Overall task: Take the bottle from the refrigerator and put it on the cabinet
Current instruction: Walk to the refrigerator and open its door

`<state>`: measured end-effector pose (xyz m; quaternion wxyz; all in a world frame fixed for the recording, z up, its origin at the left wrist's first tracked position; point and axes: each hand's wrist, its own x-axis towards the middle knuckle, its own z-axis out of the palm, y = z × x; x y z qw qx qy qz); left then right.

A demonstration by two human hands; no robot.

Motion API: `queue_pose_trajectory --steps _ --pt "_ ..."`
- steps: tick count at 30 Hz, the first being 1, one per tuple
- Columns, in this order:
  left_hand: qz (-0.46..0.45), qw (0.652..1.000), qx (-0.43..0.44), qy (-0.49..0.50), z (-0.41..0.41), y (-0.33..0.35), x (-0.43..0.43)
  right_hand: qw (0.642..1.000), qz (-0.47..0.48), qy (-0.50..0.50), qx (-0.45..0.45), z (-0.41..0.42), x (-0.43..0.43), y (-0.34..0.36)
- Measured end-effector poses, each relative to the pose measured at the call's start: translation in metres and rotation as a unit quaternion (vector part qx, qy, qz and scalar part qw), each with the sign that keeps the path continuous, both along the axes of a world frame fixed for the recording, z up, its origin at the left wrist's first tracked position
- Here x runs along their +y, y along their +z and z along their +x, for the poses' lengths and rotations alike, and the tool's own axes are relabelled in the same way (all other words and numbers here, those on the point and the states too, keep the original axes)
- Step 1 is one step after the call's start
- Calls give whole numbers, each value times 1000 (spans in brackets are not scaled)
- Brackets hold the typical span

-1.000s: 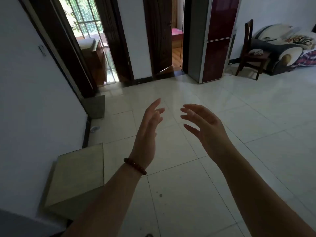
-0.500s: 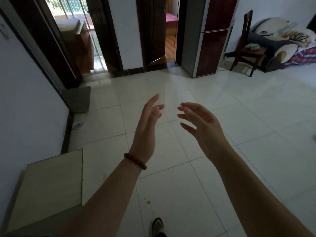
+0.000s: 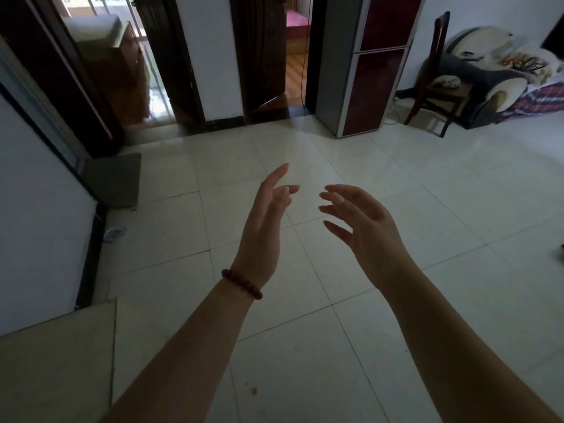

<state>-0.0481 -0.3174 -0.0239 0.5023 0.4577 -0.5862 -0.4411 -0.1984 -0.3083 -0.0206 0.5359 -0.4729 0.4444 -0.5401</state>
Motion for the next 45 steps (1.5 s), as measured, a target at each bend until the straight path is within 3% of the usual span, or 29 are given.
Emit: queue_pose_trajectory --steps 8,22,32,45 --pt "21 1000 -11 -1 -60 -11 -80 1000 2 2 -22 -59 -83 -15" --pt "42 998 0 -37 -257 -4 -246 999 -9 -44 -12 -252 -241 -15" --pt "59 998 -2 -7 -291 -13 -363 999 -3 -33 -2 -282 -364 -27" --pt "51 999 17 -5 -302 0 -607 999 -14 -29 12 -295 -605 -12"
